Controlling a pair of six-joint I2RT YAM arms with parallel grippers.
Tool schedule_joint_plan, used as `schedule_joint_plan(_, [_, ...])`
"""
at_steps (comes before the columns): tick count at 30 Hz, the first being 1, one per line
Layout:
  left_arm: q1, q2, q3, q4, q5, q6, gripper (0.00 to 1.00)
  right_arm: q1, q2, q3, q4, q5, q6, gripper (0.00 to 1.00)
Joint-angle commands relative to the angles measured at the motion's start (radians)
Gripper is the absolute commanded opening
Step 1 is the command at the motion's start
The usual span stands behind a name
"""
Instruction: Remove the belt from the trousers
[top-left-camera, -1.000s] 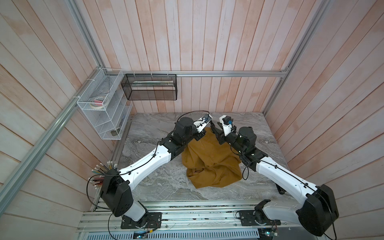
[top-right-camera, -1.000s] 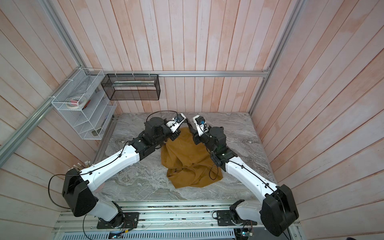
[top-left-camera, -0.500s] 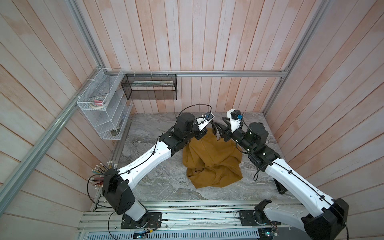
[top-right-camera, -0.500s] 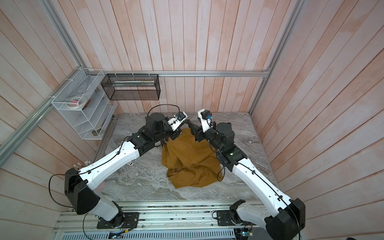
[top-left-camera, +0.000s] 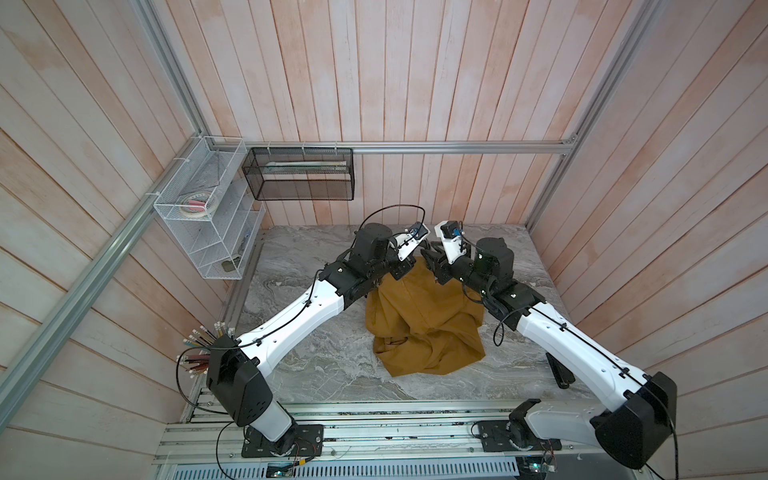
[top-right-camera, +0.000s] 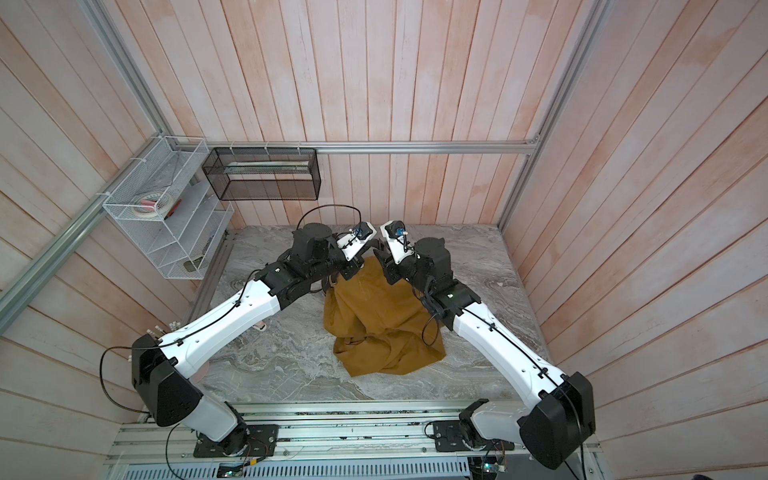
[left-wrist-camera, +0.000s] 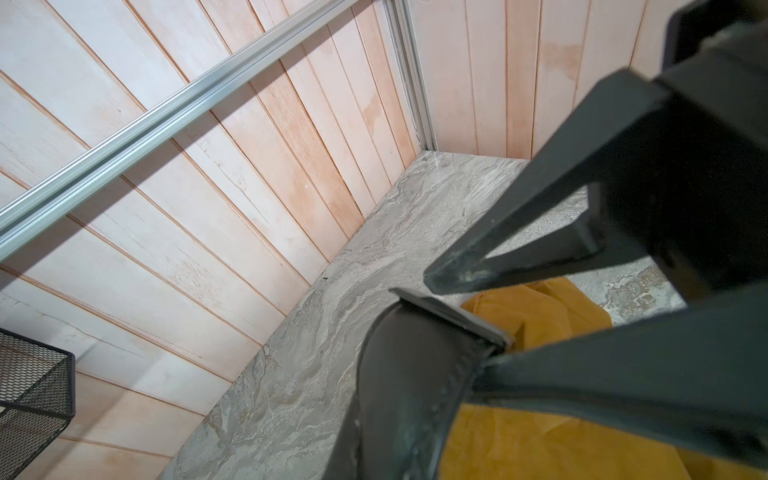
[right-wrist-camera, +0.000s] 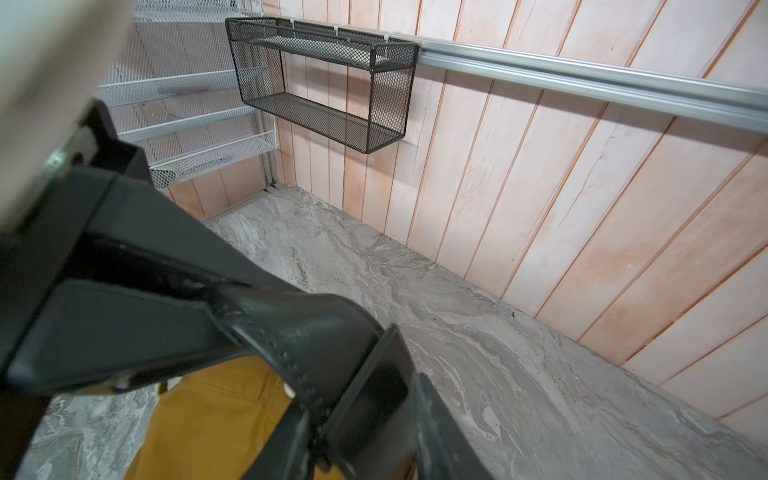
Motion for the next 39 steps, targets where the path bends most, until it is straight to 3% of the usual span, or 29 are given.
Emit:
schedule_joint_plan(1, [0.0, -0.007, 0.039, 0.033, 0.035, -0.035, 0.0, 0.007, 0.01, 0.038, -0.015, -0.004, -0.003, 0.39])
schedule_joint_plan(4, [0.0, -0.005, 0.038, 0.032, 0.031, -0.035, 0.0, 0.01, 0.014, 0.051, -0.023, -0.009, -0.011, 0.46])
schedule_joint_plan(9, [-0.001, -0.002, 0.041, 0.034, 0.032, -0.038, 0.0, 0.015, 0.025, 0.064, -0.045, -0.002, -0.026, 0.43])
schedule_joint_plan(23, [-0.001, -0.007, 0.045, 0.035, 0.031, -0.044, 0.0, 0.015, 0.012, 0.004, -0.046, 0.011, -0.026, 0.0])
schedule_joint_plan(28, [0.0, -0.003, 0.053, 0.03, 0.029, -0.04, 0.0, 0.016, 0.006, -0.002, -0.054, -0.004, -0.025, 0.0])
schedule_joint_plan(32, [0.001, 0.004, 0.053, 0.021, 0.022, -0.035, 0.0, 0.016, 0.007, 0.023, -0.089, -0.02, -0.021, 0.2])
schedule_joint_plan(34, [0.0, 0.006, 0.053, 0.016, 0.02, -0.034, 0.0, 0.015, 0.01, 0.041, -0.116, -0.03, -0.02, 0.2])
schedule_joint_plan(37, [0.001, 0.006, 0.048, 0.018, 0.016, -0.033, 0.0, 0.015, 0.015, 0.061, -0.15, -0.04, -0.014, 0.1])
schedule_joint_plan(39, [0.001, 0.007, 0.046, 0.017, 0.014, -0.03, 0.0, 0.015, 0.021, 0.072, -0.17, -0.046, -0.011, 0.11])
